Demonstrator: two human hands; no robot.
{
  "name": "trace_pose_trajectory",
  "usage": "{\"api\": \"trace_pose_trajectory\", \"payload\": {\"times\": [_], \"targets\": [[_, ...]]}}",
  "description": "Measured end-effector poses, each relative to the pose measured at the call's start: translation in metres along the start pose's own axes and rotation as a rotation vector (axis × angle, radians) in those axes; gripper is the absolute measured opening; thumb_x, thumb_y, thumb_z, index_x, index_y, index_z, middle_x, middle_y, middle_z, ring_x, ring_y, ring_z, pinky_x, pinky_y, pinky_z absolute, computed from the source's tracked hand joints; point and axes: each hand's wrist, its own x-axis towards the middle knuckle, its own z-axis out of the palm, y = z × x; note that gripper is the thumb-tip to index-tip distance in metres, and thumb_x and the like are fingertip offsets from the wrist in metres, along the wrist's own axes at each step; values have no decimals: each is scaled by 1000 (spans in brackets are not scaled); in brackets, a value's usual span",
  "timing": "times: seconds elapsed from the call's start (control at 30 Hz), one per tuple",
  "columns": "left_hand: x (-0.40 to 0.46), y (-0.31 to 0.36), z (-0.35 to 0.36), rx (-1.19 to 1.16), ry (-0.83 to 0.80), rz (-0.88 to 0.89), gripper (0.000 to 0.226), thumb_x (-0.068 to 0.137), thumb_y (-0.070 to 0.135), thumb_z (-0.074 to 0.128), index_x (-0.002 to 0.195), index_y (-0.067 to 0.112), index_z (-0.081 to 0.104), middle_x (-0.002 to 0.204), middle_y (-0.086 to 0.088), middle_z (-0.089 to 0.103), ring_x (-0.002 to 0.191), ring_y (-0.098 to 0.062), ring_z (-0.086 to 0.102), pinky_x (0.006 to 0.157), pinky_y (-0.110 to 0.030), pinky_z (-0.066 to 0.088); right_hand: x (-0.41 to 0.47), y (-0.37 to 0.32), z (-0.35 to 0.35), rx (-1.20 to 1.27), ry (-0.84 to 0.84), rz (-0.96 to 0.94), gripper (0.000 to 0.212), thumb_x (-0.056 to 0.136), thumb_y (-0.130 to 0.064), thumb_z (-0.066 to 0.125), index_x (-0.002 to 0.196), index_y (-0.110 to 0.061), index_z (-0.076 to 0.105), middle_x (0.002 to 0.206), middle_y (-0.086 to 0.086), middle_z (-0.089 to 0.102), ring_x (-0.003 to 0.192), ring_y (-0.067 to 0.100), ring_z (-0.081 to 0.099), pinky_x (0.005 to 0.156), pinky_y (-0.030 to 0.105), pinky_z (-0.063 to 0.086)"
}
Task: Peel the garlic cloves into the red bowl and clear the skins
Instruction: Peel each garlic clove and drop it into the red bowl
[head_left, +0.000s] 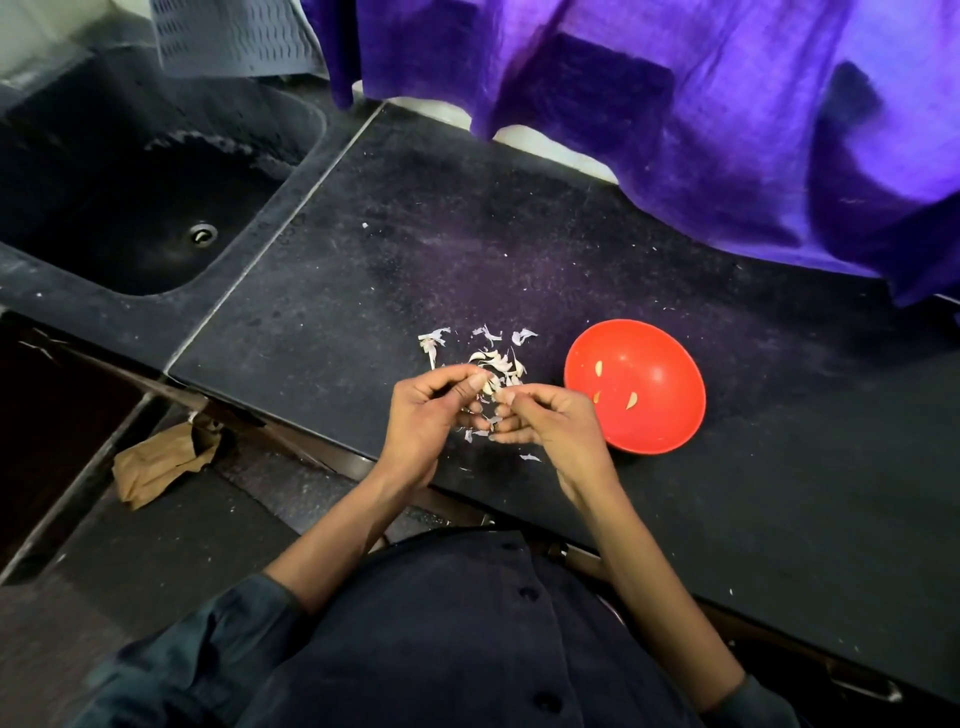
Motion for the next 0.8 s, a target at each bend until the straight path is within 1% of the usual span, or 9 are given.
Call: {"api": "trace_pose_trajectory", "payload": {"times": [0.1, 0.2, 0.27, 0.4, 0.47, 0.53, 0.6, 0.73, 0.8], "targets": [[0, 0, -2, -13, -14, -10, 17, 83, 11, 68, 97, 2, 72, 83, -9, 69, 65, -15, 56, 56, -28, 56, 1, 2, -3, -42, 59, -34, 9, 91, -6, 63, 90, -5, 72, 71, 6, 64, 61, 14, 60, 56, 25, 56], [0, -2, -2, -7, -32, -25, 16, 86, 9, 66, 100, 4, 72, 84, -5, 69, 65, -12, 57, 57, -29, 57, 1, 3, -5, -130, 135, -103, 4, 84, -12, 73, 81, -9, 71, 69, 7, 65, 58, 15, 60, 53, 28, 57], [0, -2, -1, -14, -30, -37, 15, 87, 7, 65, 100, 2, 71, 85, -6, 68, 65, -12, 58, 56, -28, 57, 3, 5, -8, -139, 168, -147, 5, 85, -8, 72, 81, -10, 69, 72, 6, 66, 60, 14, 62, 56, 30, 58], [0, -2, 1, -27, -14, -45, 14, 89, 5, 64, 100, 0, 70, 85, -7, 67, 64, -12, 58, 55, -27, 57, 4, 7, -12, -170, 87, -218, 41, 95, 7, 49, 111, -26, 65, 107, 5, 68, 88, 6, 66, 73, 25, 58], [0, -2, 2, -26, -34, -44, 14, 91, 5, 61, 100, -1, 69, 86, -8, 68, 65, -13, 59, 55, -27, 57, 4, 5, -10, -163, 50, -228, 34, 96, 0, 53, 117, -25, 65, 115, 4, 68, 97, 7, 66, 75, 25, 57], [0, -2, 4, -29, -67, -55, 12, 93, 5, 57, 100, -1, 65, 86, -10, 68, 66, -14, 62, 55, -27, 57, 5, 6, -9, -153, 32, -229, 27, 94, -6, 59, 117, -18, 68, 114, 7, 69, 101, 15, 67, 75, 27, 57], [-1, -1, 6, -24, -92, -66, 11, 95, 5, 55, 99, -1, 63, 82, -10, 67, 65, -13, 62, 55, -27, 57, 5, 7, -8, -173, 29, -250, 26, 94, -7, 60, 113, -21, 70, 112, 8, 69, 100, 18, 68, 75, 29, 57], [-1, 0, 8, -43, -90, -88, 5, 94, 5, 56, 94, 3, 60, 77, -12, 66, 61, -13, 61, 55, -28, 57, 8, 6, -9, -164, 56, -259, 27, 96, -2, 54, 113, -16, 69, 110, 12, 69, 96, 16, 68, 74, 28, 57], [0, 1, 7, -50, -91, -96, 5, 94, 5, 56, 93, 3, 59, 76, -11, 66, 60, -13, 60, 56, -28, 57, 9, 6, -10, -138, 65, -245, 28, 94, 2, 55, 112, -14, 69, 108, 8, 71, 98, 15, 68, 79, 25, 55]]}}
